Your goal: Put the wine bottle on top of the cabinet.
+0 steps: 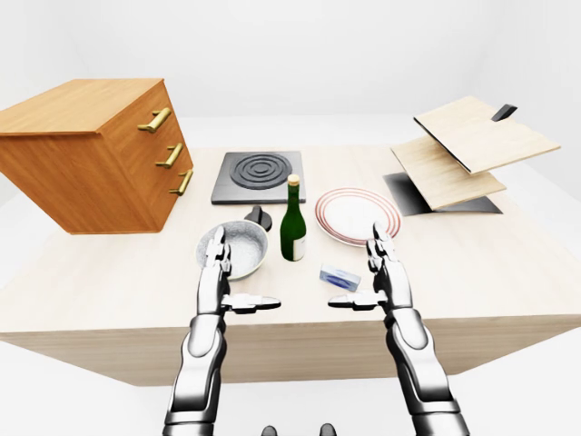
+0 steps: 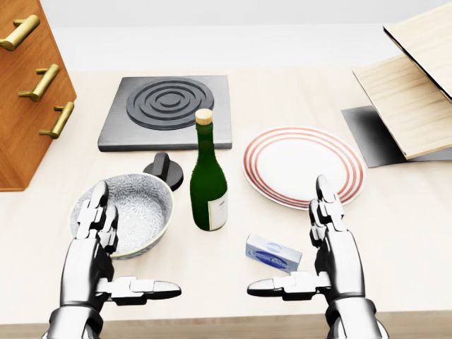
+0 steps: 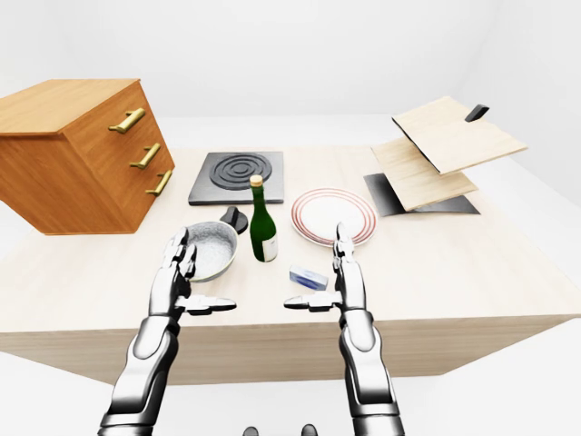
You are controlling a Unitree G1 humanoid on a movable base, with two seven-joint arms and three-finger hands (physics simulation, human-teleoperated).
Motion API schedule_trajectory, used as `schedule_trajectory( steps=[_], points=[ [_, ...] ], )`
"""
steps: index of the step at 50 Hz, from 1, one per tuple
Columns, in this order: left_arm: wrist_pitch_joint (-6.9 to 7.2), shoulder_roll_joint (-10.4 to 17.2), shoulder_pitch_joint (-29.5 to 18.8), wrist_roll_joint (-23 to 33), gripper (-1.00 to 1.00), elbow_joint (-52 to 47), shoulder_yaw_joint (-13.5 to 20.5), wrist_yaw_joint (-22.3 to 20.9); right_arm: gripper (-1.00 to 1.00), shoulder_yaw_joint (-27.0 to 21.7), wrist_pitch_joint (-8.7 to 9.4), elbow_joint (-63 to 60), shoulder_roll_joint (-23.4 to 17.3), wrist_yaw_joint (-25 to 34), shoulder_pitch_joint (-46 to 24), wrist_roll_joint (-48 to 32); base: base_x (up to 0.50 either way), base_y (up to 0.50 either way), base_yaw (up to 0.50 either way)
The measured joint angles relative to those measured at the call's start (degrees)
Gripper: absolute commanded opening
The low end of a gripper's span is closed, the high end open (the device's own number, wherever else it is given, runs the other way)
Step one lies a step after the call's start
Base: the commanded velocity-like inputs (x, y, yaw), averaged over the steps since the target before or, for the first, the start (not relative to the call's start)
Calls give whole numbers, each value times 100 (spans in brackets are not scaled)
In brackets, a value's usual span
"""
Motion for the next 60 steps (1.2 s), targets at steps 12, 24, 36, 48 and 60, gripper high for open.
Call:
schedule_trajectory(
  steps=[12,24,36,48,60],
  points=[
    [78,39,12,-50,100,-83,107,-46,100,-29,22,-44,-32,133,13,-95,0,0,0],
    [111,-18,-18,-32,100,-61,121,-43,100,-60,-61,0,-123,148,-8,-222,0,25,0],
    [112,35,-25,-3,100,-35,128,-35,100,-41,-129,52,-73,142,-8,-333,0,50,0],
    [102,50,-11,51,100,-32,116,-27,100,-30,-143,73,-57,138,-7,-381,0,50,0],
    [98,53,-3,93,100,-33,111,-24,100,-35,-112,64,-50,115,-8,-397,0,50,0]
  ],
)
